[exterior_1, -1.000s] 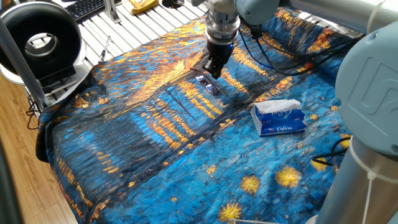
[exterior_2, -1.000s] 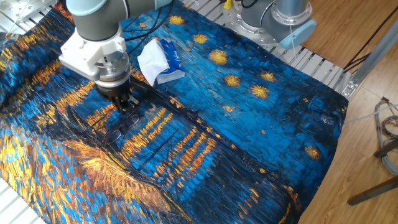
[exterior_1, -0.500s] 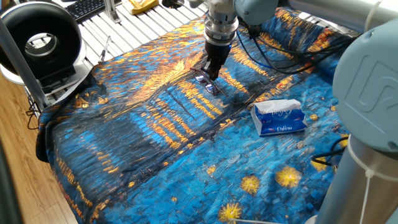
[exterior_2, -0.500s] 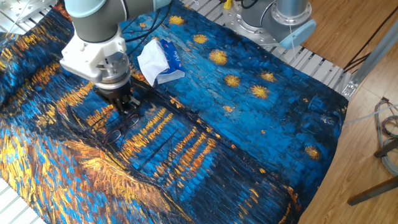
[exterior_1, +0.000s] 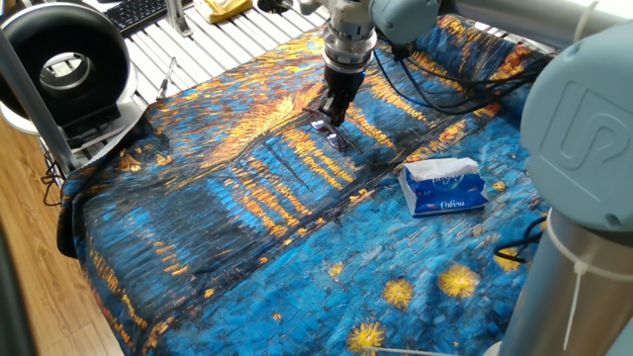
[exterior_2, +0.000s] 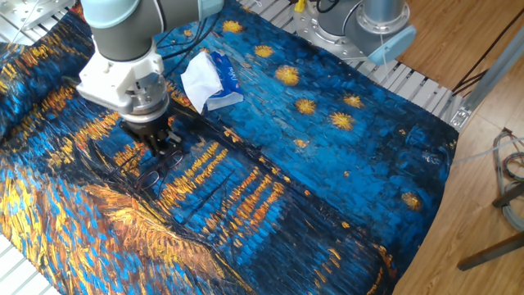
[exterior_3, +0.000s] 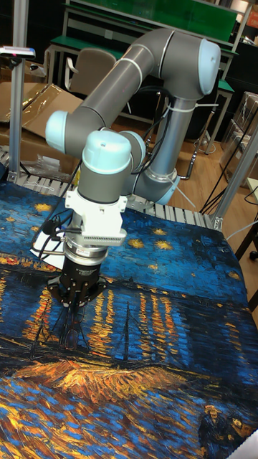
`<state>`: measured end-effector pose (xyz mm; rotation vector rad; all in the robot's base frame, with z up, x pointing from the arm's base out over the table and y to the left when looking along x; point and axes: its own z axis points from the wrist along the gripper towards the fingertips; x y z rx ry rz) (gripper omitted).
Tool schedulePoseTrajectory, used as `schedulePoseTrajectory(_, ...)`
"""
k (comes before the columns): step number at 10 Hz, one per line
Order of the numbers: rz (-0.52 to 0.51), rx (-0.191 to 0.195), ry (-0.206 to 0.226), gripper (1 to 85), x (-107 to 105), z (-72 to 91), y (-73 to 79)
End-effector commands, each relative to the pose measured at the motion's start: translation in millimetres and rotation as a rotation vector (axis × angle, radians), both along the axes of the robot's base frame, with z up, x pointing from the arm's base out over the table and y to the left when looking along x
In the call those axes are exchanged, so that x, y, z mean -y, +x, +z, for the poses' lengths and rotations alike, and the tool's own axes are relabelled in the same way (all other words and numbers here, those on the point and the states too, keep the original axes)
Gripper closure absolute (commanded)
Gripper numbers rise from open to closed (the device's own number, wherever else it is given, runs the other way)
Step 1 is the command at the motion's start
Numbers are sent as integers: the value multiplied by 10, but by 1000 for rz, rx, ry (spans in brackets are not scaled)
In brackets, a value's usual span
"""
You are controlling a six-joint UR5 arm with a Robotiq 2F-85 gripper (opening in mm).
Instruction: Unfold the leg of the glasses (with one hand)
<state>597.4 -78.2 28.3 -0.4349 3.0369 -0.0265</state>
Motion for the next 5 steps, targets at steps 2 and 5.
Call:
schedulePoseTrajectory(2, -5, -11, 8, 653, -73, -20, 97)
schedulePoseTrajectory(5, 10, -9, -10, 653, -85, -13, 147)
